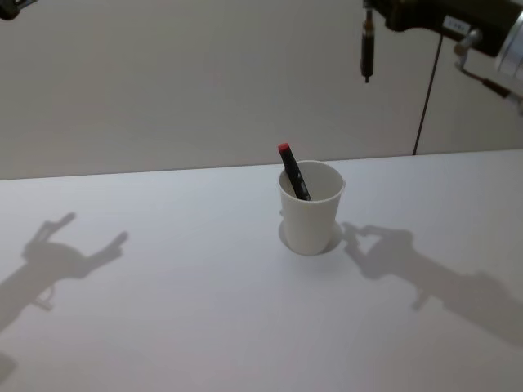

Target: Place the pen into the pen holder.

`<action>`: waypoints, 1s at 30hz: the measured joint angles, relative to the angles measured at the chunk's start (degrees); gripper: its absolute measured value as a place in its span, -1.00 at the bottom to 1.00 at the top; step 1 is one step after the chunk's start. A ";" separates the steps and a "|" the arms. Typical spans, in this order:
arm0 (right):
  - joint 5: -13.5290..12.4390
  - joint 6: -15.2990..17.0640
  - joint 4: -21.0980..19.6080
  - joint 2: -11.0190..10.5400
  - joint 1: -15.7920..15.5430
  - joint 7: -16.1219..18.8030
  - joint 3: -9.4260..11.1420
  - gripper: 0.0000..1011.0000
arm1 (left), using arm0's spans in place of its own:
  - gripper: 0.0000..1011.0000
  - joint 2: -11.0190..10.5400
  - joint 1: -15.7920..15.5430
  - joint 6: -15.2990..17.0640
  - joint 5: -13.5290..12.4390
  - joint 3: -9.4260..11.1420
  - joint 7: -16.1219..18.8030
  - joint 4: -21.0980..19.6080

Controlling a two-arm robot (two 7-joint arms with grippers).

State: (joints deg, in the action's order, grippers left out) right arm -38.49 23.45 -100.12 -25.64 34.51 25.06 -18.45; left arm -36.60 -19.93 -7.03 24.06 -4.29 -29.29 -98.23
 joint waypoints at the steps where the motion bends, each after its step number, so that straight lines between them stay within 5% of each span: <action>1: 0.12 -0.33 0.12 0.07 -0.05 0.08 -0.07 -0.74 | 0.98 -0.04 -0.02 0.05 0.00 -0.03 -0.03 0.01; 30: 5.99 -7.16 11.32 4.45 -0.24 4.23 -5.30 -0.74 | 0.98 -0.39 -0.15 0.38 0.02 -0.26 -0.24 0.06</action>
State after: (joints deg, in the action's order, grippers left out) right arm -32.49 16.29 -88.80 -21.19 34.27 29.28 -23.75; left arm -36.99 -20.08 -6.64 24.08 -4.55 -29.53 -98.17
